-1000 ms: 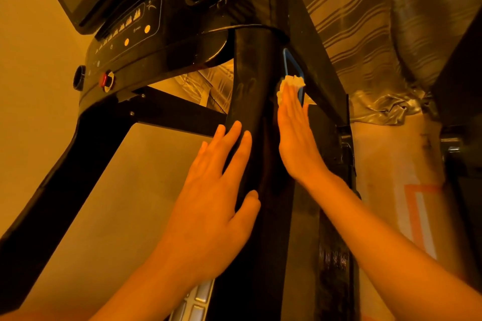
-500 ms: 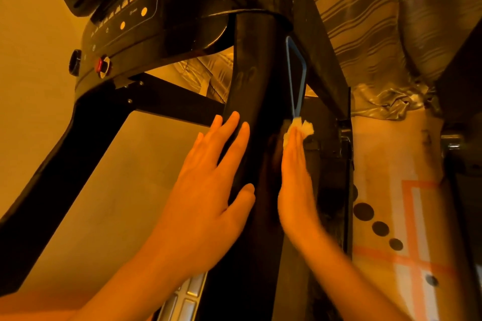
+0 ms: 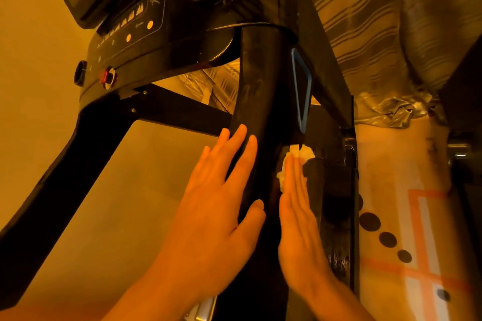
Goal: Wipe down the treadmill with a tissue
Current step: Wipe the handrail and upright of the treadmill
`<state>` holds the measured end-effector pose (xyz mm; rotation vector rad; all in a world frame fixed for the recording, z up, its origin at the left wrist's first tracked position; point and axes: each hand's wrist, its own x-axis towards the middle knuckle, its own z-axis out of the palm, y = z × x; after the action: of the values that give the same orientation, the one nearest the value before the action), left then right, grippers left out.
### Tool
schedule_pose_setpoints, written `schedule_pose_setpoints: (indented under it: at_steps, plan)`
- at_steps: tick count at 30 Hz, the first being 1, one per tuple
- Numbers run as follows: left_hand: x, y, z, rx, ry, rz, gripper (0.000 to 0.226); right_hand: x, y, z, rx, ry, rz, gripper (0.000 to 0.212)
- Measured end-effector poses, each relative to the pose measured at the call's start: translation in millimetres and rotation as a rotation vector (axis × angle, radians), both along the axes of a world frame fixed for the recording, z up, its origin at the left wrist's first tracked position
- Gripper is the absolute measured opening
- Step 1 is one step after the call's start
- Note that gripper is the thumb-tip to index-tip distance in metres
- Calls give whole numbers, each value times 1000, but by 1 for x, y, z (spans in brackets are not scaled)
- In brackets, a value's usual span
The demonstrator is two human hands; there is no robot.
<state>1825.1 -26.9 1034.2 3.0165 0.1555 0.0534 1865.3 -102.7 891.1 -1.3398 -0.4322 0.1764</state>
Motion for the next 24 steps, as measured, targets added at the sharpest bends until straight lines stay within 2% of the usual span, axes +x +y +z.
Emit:
schedule_pose_setpoints:
  at_steps: [2, 6, 8, 12, 14, 16, 20, 22, 24]
  plan:
    - [0, -1, 1, 21, 14, 8, 81, 54, 6, 17, -34, -85, -9, 47]
    - [2, -4, 2, 79, 27, 33, 82, 167, 27, 45, -241, -274, -89, 59]
    - [2, -3, 2, 99, 40, 41, 82, 157, 27, 46, -235, -335, -89, 60]
    - [5, -2, 1, 119, 37, 46, 85, 68, 4, 29, -162, -499, -13, 60]
    - [5, -3, 1, 125, 42, 55, 83, 87, -1, 34, -230, -562, -6, 65]
    - [4, -4, 2, 129, 34, 38, 82, 142, 8, 55, -372, -625, -27, 74]
    - [4, -2, 2, 79, 14, 30, 82, 225, 28, 88, -618, -792, -81, 74]
    - [2, -2, 1, 64, 4, 7, 82, 213, 27, 81, -595, -913, -68, 66]
    - [2, 2, -5, 74, 6, 3, 86, 172, 15, 63, -497, -953, 4, 57]
